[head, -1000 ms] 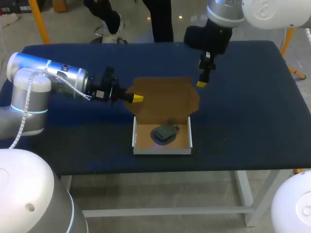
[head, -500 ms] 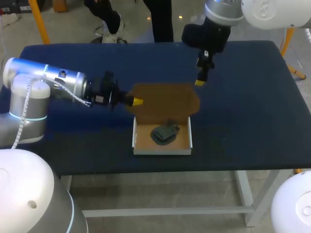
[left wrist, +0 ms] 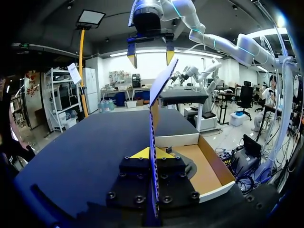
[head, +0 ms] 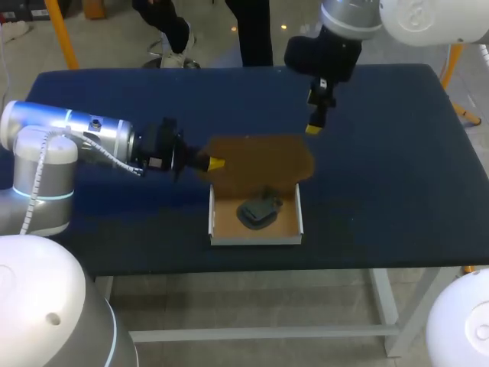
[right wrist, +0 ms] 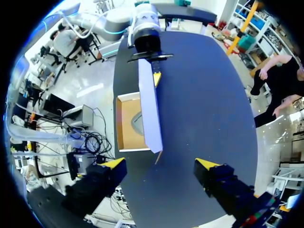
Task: Assemble the packaging by folding the flat box into shape, placing the metal phone stand inside, and closing the box properly
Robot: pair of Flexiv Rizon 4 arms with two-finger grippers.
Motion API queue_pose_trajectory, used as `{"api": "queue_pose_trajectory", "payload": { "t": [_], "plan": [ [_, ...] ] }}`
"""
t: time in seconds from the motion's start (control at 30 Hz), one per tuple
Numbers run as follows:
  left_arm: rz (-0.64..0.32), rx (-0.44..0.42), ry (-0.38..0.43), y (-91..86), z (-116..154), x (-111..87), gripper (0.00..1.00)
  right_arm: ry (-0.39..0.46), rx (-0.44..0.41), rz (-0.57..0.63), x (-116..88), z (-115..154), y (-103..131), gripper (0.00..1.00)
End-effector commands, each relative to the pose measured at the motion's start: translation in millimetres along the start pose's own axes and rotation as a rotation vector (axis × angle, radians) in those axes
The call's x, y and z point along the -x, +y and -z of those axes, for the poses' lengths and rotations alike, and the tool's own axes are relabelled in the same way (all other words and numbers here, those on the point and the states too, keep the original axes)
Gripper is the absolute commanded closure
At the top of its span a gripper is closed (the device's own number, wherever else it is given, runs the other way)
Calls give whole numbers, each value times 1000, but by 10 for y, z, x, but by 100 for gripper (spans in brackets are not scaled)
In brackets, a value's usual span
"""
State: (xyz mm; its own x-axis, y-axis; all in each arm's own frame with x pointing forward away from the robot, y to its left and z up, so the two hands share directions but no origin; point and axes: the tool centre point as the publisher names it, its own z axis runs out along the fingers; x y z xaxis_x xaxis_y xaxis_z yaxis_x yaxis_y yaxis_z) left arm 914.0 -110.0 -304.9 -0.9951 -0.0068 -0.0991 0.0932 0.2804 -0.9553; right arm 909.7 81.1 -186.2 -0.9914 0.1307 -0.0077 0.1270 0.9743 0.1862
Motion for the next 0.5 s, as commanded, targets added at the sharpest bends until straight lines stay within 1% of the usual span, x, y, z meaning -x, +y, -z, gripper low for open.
{"api": "queue_pose_trajectory", "payload": {
  "t": [0.03, 0.23, 0.5],
  "plan": [
    [-7, 1, 3, -1, 10, -17, 100, -1, -1, 2, -10, 11, -2, 0],
    [-8, 2, 6, -1, 10, -17, 100, -4, 4, 1, 6, 21, 23, 0],
    [-8, 2, 6, -1, 10, -17, 100, -11, 16, 25, 68, 4, 158, 0]
  ]
}}
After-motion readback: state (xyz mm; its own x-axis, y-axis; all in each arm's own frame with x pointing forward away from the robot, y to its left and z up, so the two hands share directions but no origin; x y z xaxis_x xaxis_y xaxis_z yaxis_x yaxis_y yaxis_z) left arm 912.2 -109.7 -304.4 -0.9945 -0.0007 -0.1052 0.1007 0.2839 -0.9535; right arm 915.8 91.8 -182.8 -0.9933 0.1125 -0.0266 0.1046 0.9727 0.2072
